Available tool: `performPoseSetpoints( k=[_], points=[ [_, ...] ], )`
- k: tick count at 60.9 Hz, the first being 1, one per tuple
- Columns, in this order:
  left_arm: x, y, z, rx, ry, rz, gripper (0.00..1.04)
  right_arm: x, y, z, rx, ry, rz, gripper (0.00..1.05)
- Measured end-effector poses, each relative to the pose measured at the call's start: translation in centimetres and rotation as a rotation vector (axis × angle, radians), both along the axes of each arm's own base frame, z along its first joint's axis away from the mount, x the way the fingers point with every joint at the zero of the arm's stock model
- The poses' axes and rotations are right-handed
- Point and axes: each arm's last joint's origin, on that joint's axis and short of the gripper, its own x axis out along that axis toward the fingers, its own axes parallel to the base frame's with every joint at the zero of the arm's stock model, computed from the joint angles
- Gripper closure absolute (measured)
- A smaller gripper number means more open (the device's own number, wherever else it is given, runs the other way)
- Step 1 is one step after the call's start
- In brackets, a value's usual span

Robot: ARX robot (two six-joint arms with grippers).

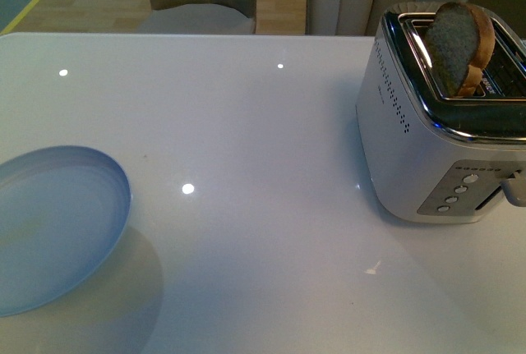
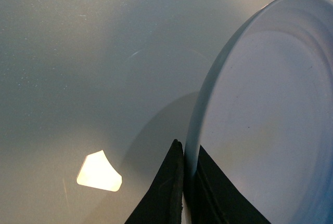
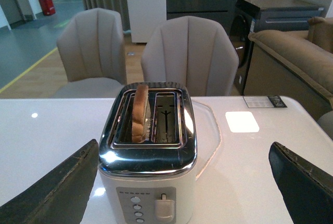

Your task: Left arm holds plate, right arm toasts bread

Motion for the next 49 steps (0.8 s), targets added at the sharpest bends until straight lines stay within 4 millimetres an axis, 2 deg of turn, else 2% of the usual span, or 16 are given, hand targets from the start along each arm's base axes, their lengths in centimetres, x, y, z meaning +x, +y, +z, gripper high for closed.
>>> performPoseSetpoints(
  k=[16, 31, 49],
  points=[
    [1.4, 1.3, -3.6, 0.008, -0.007, -0.013, 1.02, 0.0, 0.0, 0.0, 0.000, 0.000, 0.000, 0.09],
    [1.6, 2.9, -4.7, 0.036, -0.012, 0.006, 1.02, 0.0, 0.0, 0.0, 0.000, 0.000, 0.000, 0.09],
    [1.7, 3.0, -5.3, 0.037, -0.006, 0.001, 1.02, 0.0, 0.0, 0.0, 0.000, 0.000, 0.000, 0.09]
  ],
)
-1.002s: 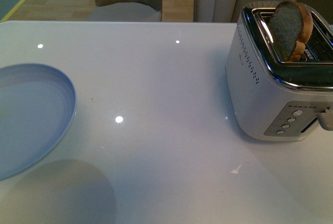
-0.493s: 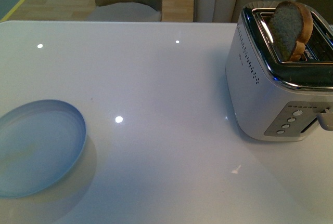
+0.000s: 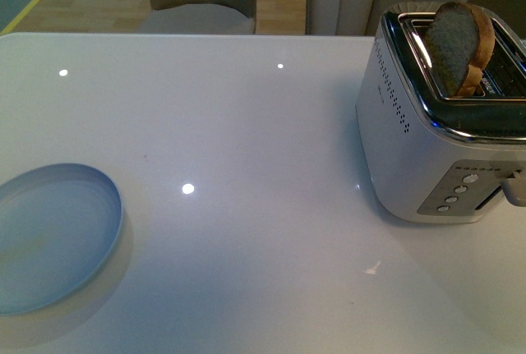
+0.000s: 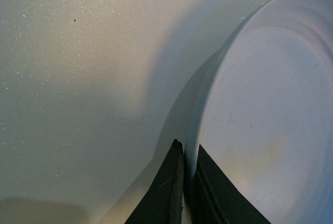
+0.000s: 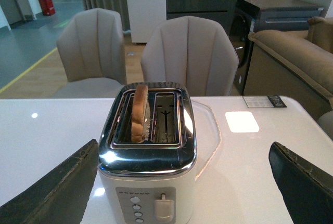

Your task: Left arm holds plate, right arm toasts bread

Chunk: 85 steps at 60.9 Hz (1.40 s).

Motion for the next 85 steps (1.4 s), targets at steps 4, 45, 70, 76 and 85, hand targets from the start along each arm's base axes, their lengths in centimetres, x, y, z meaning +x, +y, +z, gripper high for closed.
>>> performPoseSetpoints(
  k=[4, 45, 70, 76, 85],
  points=[
    [0.1, -0.1, 0.0, -0.002, -0.002, -0.005, 1.02, 0.0, 0.0, 0.0, 0.000, 0.000, 0.000, 0.09],
    [-0.1, -1.2, 11.8, 0.052, -0.190, -0.020, 0.08, 0.0, 0.0, 0.0, 0.000, 0.000, 0.000, 0.09],
    [-5.4, -10.8, 24.3, -0.031, -0.471, -0.039, 0.07, 0.0, 0.0, 0.0, 0.000, 0.000, 0.000, 0.09],
    [-7.3, -13.0, 25.2, -0.058, -0.486, -0.032, 0.07, 0.0, 0.0, 0.0, 0.000, 0.000, 0.000, 0.09],
    [-10.3, -15.9, 25.7, -0.083, -0.500, -0.036, 0.07, 0.0, 0.0, 0.0, 0.000, 0.000, 0.000, 0.09]
  ],
)
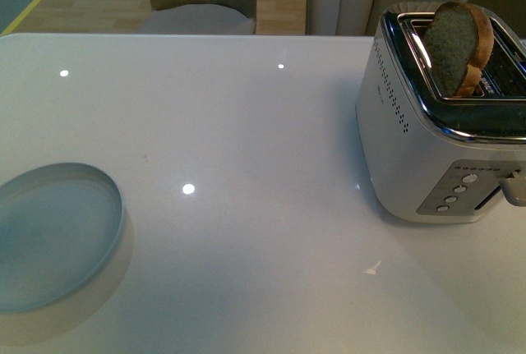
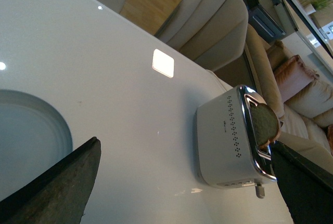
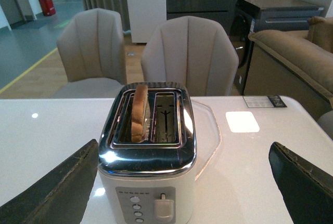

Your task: Left arm holds plate, right arm toasts bread

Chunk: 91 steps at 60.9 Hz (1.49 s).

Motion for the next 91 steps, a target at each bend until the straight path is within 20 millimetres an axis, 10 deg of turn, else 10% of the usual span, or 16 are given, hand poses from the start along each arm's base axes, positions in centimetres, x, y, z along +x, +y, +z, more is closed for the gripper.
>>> performPoseSetpoints(
  k=[12, 33, 82, 91],
  points=[
    [-3.1, -1.6, -1.2, 0.445, -0.391, 0.220, 0.36, 0.0, 0.0, 0.0, 0.000, 0.000, -0.001, 0.09],
    [-4.0, 0.0, -2.7, 0.620, -0.433, 0.226, 1.02, 0.0, 0.0, 0.0, 0.000, 0.000, 0.000, 0.09],
    [-5.0, 0.0, -4.2, 0.628, -0.437, 0.227, 1.02, 0.0, 0.0, 0.0, 0.000, 0.000, 0.000, 0.09],
    [-5.0, 0.0, -4.2, 0.628, -0.437, 0.227, 0.76, 0.0, 0.0, 0.0, 0.000, 0.000, 0.000, 0.09]
  ],
)
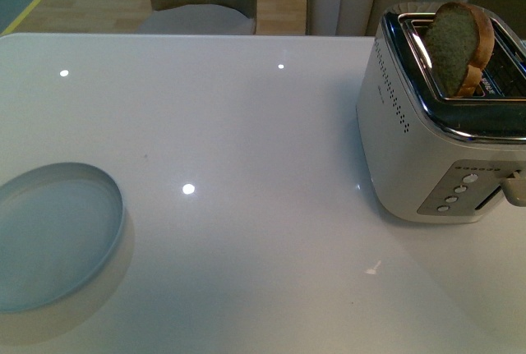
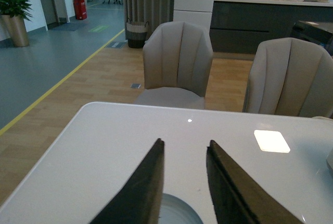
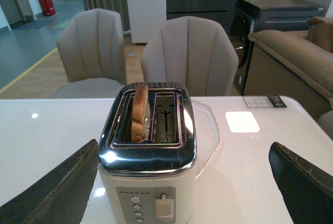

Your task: Left arm holds plate, right arm toasts bread

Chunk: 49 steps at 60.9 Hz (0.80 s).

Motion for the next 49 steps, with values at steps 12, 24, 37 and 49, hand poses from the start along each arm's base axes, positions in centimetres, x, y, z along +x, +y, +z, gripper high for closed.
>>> performPoseSetpoints(
  k=[12, 24, 37, 49],
  points=[
    [0.00, 0.00, 0.00, 0.000, 0.000, 0.000, 0.31, 0.00, 0.00, 0.00, 0.000, 0.000, 0.000, 0.09],
    [0.00, 0.00, 0.00, 0.002, 0.000, 0.000, 0.08, 0.00, 0.00, 0.00, 0.000, 0.000, 0.000, 0.09],
    [0.00, 0.00, 0.00, 0.002, 0.000, 0.000, 0.07, 0.00, 0.00, 0.00, 0.000, 0.000, 0.000, 0.09],
    [0.00, 0.00, 0.00, 0.002, 0.000, 0.000, 0.07, 0.00, 0.00, 0.00, 0.000, 0.000, 0.000, 0.09]
  ],
)
